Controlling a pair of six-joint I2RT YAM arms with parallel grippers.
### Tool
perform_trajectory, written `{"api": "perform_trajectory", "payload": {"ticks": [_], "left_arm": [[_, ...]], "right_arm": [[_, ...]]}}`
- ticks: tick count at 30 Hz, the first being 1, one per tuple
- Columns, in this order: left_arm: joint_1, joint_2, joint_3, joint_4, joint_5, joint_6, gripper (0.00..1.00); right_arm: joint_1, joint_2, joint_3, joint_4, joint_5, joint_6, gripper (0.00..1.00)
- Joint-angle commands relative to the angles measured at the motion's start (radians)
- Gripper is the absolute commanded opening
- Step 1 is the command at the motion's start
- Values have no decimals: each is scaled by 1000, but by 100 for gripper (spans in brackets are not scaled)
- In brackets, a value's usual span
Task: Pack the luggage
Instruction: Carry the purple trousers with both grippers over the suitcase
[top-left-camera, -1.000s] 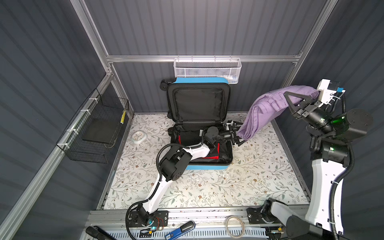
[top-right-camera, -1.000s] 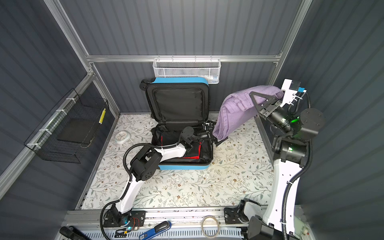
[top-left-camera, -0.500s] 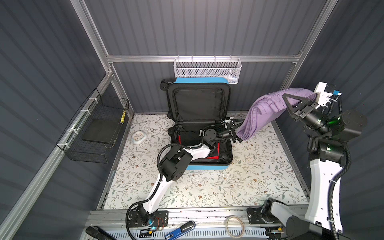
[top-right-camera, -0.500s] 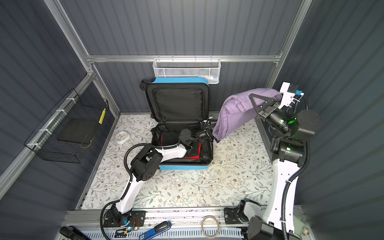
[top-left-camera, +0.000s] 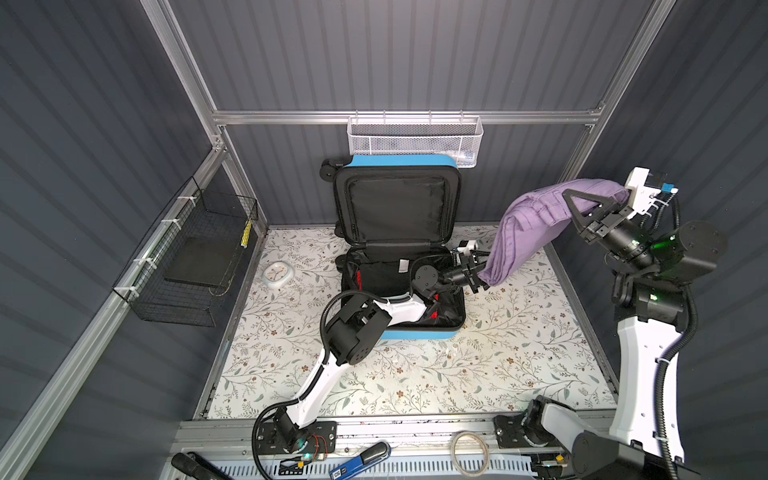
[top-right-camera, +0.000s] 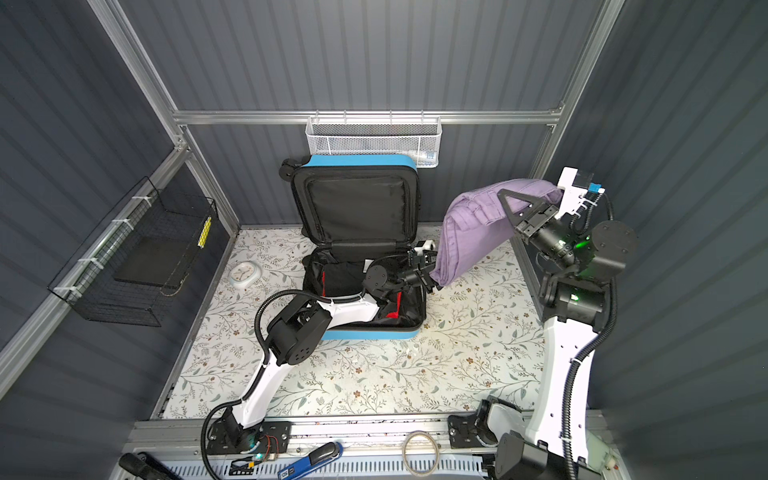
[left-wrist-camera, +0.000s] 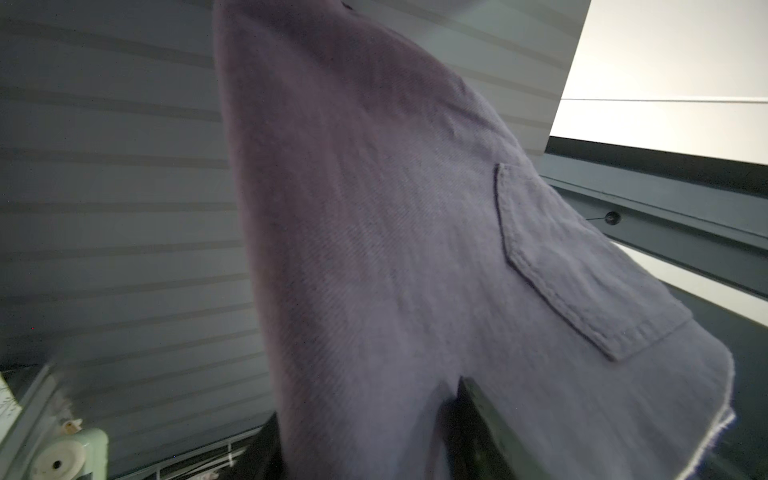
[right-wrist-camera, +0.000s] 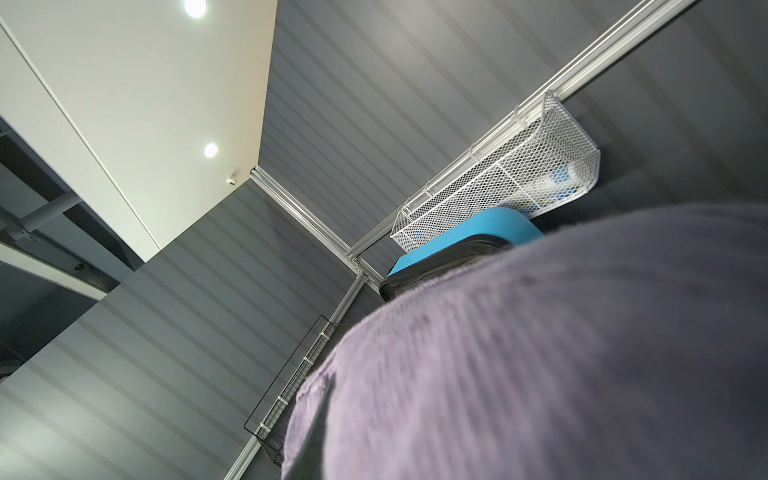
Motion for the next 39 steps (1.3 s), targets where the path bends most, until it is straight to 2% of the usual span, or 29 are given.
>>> {"api": "perform_trajectory", "payload": {"ticks": [1,4,8,17,28,32,35,39], "left_arm": [[2,13,11,62,-20,-104,38],[1,18,12,63,-24,-102,24],[27,-4,-11,61,-24,-82,0],[205,-188,-186,-31,66,60,0],[430,-440,-397,-259,258,265,0],[501,-554,-448,-437,322,397,0],[551,-641,-461,-635,359,533,0],[610,-741,-426,-1013,365,830,0]], "right_arm": [[5,-24,-4,116,22,-14,0],[5,-33,-17,114,22,-14,0],[5,-42,-28,100,20,-14,0],[26,-76,-134,18,18,-13,0],[240,-70,-309,-19,72,-34,0],[332,-33,-318,-56,110,-77,0],[389,6,-320,-58,131,-97,0],[447,93,-312,-46,142,-114,0]]}}
